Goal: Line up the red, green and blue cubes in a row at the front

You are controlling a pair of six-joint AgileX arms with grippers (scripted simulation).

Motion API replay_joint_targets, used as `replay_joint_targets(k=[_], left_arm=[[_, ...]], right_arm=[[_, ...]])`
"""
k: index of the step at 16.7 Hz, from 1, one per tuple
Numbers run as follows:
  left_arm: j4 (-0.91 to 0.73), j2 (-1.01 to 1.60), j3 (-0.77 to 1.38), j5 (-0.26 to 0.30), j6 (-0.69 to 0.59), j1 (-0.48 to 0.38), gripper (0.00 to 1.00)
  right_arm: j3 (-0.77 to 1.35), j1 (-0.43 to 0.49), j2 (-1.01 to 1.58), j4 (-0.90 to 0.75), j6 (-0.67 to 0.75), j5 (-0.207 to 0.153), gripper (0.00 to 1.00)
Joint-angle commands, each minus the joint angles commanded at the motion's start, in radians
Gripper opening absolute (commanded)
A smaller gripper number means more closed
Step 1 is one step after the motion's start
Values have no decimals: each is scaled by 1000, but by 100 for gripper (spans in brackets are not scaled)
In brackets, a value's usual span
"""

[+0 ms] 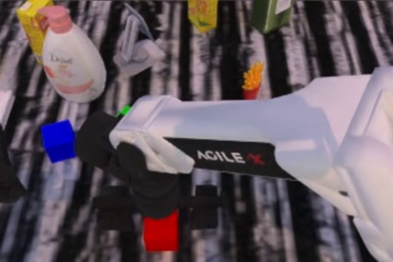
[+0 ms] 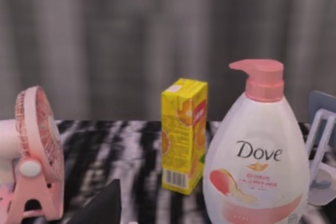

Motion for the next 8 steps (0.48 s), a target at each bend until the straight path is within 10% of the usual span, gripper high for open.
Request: replay_joint_targets(k=[8], left_arm=[[0, 0, 0, 0, 0, 0, 100]], right_arm=[[32, 3, -11, -41, 0, 0, 100]])
